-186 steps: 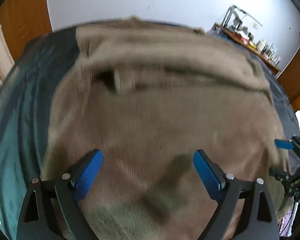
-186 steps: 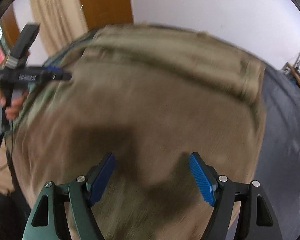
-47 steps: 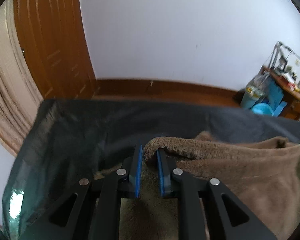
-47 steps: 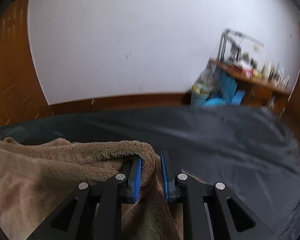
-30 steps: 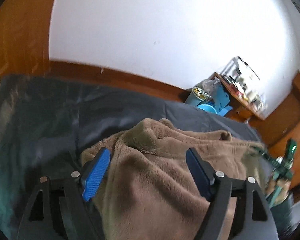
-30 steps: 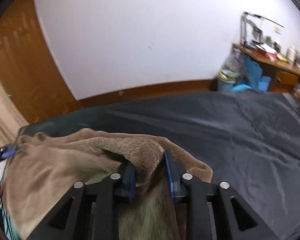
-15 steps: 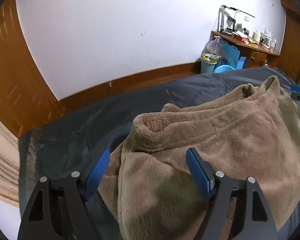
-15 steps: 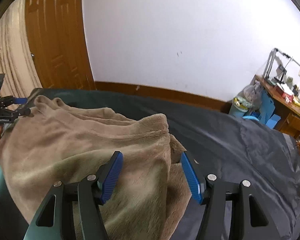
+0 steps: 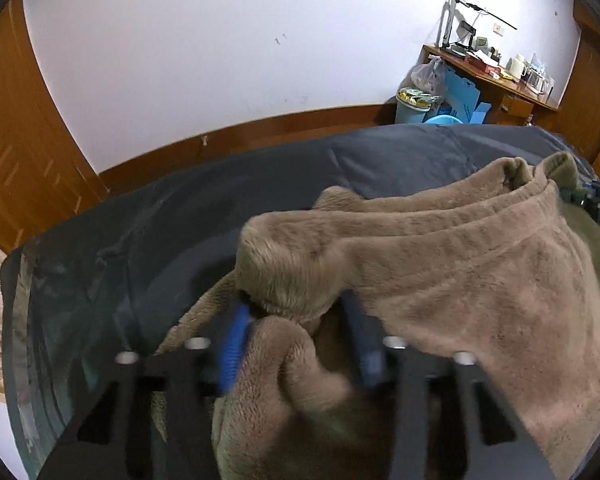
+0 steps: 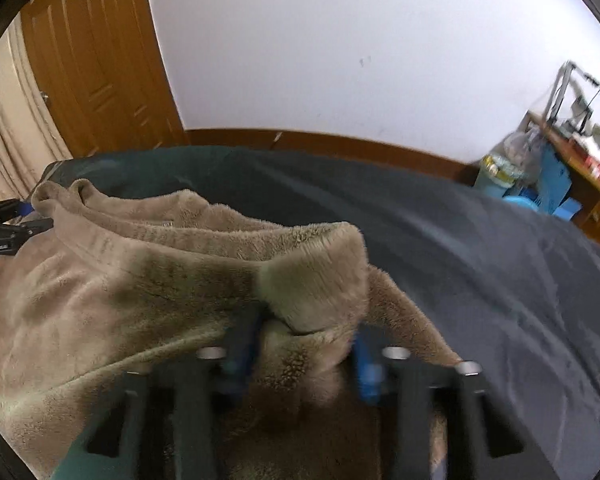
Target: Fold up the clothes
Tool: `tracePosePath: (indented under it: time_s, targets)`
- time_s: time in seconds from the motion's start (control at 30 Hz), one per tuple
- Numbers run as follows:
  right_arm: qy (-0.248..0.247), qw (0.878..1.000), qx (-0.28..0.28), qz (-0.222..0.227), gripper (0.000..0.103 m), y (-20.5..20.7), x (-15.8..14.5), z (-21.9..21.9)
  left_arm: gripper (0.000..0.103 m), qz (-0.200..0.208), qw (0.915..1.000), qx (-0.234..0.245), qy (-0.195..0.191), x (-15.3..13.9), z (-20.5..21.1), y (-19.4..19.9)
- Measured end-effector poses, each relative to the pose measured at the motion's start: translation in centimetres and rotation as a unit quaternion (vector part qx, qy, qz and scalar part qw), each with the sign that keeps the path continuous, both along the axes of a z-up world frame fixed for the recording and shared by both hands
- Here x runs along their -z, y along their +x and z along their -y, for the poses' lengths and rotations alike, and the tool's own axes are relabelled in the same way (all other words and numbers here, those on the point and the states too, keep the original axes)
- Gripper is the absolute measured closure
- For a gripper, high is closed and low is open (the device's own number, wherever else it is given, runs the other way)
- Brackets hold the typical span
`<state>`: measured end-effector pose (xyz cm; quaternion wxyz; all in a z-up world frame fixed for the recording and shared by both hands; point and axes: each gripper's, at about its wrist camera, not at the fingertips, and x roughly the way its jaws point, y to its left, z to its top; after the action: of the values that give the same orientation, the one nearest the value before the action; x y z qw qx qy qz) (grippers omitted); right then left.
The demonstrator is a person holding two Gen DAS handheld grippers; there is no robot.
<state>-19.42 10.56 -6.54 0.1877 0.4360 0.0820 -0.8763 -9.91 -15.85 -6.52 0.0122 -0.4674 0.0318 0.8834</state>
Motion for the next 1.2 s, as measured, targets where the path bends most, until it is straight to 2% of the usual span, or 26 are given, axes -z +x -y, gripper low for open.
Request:
tracePosePath:
  time_s: [0.07, 0.2, 0.27, 0.37, 0.5, 0.6, 0.67, 0.73, 0.8, 0.93, 1.07, 1.2]
  targets:
    - [-0.003, 1.000, 0.010, -0.028, 0.088, 0.8, -1.3, 0.1, 0.079, -0.020, 0.9997, -0.012, -0.010, -1.3, -0.2, 0.5]
    - [-0.029, 0.996, 0.045, -0.073, 0.089, 1.2, -4.8, 0.1, 0.080, -0.059, 0.9965, -0.057, 0.010, -4.1, 0.8, 0.9]
    - [-0.028, 0.993, 0.057, -0.095, 0.090, 1.0, -6.2, 0.6, 0.081, -0.064, 0.9947, -0.080, 0.012, -4.6, 1.2, 0.5]
    - [-0.015, 0.993, 0.075, -0.090, 0.090, -0.4, -6.1, 1.6, 0.080, -0.046, 0.9940, -0.099, 0.004, -3.6, 1.5, -0.4]
    - [0.019, 0.995, 0.083, -0.054, 0.089, -2.3, -2.7, 2.7, 0.080, -0.008, 0.9934, -0.114, -0.006, -0.5, 1.6, -1.6]
    - [0.027, 0.996, 0.087, -0.023, 0.089, -3.2, -0.1, 2.8, 0.070, 0.002, 0.9927, -0.121, -0.009, 0.8, 2.0, -2.1]
    - [0.024, 0.996, 0.089, -0.007, 0.089, -3.4, 0.5, 2.5, 0.054, 0.007, 0.9913, -0.129, -0.023, 1.0, 2.0, -2.4]
    - [0.022, 0.996, 0.089, -0.001, 0.087, -3.6, 0.6, 2.2, 0.024, 0.018, 0.9901, -0.133, -0.043, 1.2, 2.3, -2.4]
    - [0.021, 0.996, 0.089, 0.005, 0.080, -3.7, 0.8, 1.9, 0.016, 0.032, 0.9885, -0.133, -0.063, 1.3, 2.6, -2.3]
    - [-0.008, 0.995, 0.099, 0.003, 0.077, -3.3, 0.2, 0.6, 0.014, 0.053, 0.9908, -0.115, -0.048, 0.5, 4.5, 0.0]
    - [-0.019, 0.991, 0.116, -0.061, 0.077, 0.2, -3.2, -0.7, 0.014, 0.027, 0.9910, -0.123, -0.045, -1.3, 6.5, 4.1]
    - [-0.024, 0.993, 0.070, -0.088, 0.077, 5.0, -5.0, -0.3, 0.014, 0.004, 0.9935, -0.112, -0.017, -1.9, 5.7, 8.4]
